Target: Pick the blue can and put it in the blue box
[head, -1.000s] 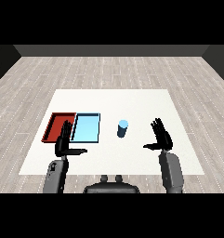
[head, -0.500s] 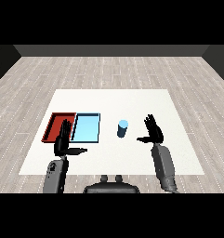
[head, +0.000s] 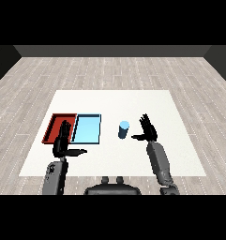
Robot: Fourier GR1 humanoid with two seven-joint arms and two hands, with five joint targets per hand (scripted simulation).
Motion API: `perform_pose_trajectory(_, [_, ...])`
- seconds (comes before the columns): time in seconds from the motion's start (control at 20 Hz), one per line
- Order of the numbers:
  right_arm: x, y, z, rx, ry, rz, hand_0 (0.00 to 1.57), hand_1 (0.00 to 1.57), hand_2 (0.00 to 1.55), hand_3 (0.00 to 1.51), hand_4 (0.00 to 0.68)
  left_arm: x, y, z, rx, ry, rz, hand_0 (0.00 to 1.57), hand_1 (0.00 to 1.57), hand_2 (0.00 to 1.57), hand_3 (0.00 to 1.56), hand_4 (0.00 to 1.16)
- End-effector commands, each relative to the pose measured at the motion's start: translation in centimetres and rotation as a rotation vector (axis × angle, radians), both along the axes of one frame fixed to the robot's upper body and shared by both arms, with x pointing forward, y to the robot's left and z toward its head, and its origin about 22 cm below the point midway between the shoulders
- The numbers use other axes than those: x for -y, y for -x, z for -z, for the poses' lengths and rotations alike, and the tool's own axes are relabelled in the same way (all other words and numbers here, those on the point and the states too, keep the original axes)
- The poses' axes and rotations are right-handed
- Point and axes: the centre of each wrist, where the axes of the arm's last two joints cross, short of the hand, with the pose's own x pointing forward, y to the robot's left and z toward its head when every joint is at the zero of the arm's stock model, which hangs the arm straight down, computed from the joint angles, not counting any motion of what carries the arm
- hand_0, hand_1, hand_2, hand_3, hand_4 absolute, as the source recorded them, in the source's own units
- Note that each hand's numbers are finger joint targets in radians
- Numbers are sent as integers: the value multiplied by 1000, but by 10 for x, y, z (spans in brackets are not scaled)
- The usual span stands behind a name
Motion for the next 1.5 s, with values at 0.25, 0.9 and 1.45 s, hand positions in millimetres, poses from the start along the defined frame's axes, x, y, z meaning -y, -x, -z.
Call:
perform_pose_trajectory(0.25, [-43,-4,12,-24,-32,-40,0,0,0,0,0,0,8,10,-14,-1,11,0,0,0,0,0])
perform_pose_trajectory(0.9, [-84,-25,17,-66,39,-69,0,0,0,0,0,-3,7,0,-13,1,8,0,0,0,0,0])
perform_pose_trajectory(1.45, [-102,-33,22,-91,93,-76,0,0,0,0,0,-8,1,-11,-9,9,-3,0,0,0,0,0])
